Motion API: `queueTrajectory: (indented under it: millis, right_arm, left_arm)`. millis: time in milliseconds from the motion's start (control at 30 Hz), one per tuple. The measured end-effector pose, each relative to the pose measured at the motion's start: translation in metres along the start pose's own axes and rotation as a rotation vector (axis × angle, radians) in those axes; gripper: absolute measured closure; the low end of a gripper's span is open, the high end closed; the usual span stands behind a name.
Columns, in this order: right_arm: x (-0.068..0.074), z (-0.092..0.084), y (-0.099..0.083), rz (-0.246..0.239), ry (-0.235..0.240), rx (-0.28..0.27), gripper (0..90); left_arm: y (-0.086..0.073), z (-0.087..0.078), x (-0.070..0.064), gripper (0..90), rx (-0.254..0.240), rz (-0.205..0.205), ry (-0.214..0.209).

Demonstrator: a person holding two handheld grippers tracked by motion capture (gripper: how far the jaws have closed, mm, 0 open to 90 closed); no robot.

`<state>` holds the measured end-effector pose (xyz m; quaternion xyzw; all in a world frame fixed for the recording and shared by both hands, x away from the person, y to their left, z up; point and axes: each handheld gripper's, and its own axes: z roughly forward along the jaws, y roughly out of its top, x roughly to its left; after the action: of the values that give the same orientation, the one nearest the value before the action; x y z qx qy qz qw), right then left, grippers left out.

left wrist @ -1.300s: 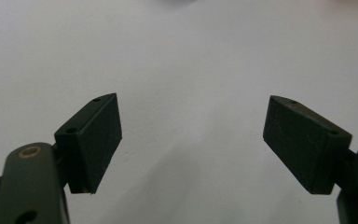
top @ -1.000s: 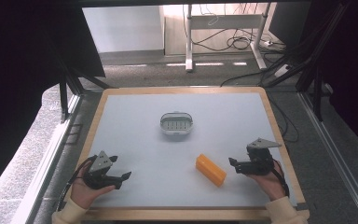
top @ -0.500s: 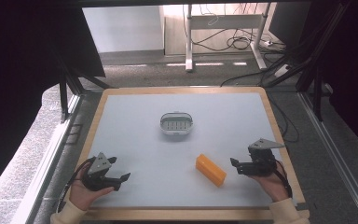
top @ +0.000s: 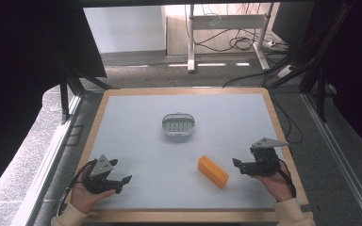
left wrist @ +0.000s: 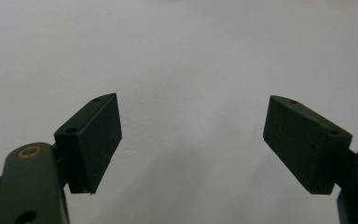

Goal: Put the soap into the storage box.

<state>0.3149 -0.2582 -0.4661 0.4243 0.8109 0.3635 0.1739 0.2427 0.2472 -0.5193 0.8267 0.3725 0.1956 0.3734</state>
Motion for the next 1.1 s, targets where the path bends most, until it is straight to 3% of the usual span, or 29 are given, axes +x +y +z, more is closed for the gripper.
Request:
queueTrajectory:
  millis: [567,1100]
  right_arm:
    - [0.017,-0.004,0.033,-0.042,0.039,0.028,19.6]
    - [0.029,-0.006,0.050,-0.085,0.079,0.036,19.7]
  left_arm:
    - [-0.002,-0.003,0.002,19.5,-0.017,-0.012,-0.007]
    - [-0.003,-0.003,0.004,19.5,-0.011,-0.015,-0.002]
